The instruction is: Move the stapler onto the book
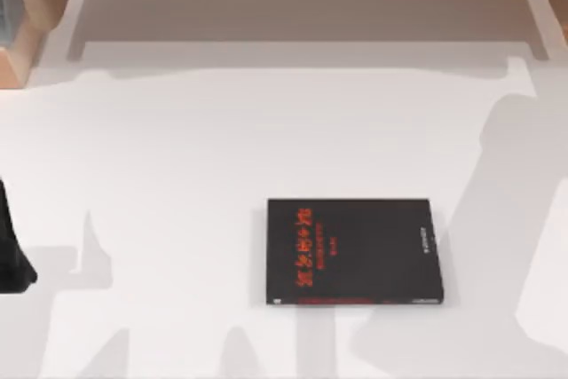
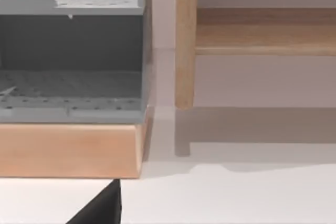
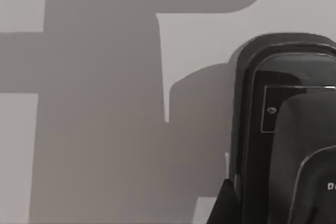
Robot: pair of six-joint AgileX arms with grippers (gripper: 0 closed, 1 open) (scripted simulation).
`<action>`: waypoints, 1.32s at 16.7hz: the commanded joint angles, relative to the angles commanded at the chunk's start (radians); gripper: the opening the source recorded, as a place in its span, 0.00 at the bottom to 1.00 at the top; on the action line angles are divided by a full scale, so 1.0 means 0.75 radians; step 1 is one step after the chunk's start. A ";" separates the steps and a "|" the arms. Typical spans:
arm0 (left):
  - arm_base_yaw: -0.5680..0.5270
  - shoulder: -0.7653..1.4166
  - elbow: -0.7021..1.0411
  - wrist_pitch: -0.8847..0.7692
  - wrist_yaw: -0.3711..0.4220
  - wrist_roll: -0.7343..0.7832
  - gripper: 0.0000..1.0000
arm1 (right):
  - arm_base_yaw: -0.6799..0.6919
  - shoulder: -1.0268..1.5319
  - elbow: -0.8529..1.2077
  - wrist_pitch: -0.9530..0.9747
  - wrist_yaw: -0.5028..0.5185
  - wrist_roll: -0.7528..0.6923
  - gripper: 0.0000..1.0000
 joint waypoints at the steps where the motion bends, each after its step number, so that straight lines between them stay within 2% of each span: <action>1: 0.000 0.000 0.000 0.000 0.000 0.000 1.00 | 0.000 0.000 0.000 0.000 0.000 0.000 0.00; 7: 0.000 0.000 0.000 0.000 0.000 0.000 1.00 | -0.021 -0.093 -0.027 -0.033 -0.004 0.038 0.00; 12: 0.000 0.000 0.000 0.000 0.000 0.000 1.00 | 0.002 -0.340 -0.138 -0.031 -0.004 0.178 0.00; 17: 0.000 0.000 0.000 0.000 0.000 0.000 1.00 | 0.156 -0.609 -0.310 -0.013 0.014 0.398 0.00; 22: 0.000 0.000 0.000 0.000 0.000 0.000 1.00 | 0.424 -0.790 -0.550 -0.001 0.046 0.642 0.00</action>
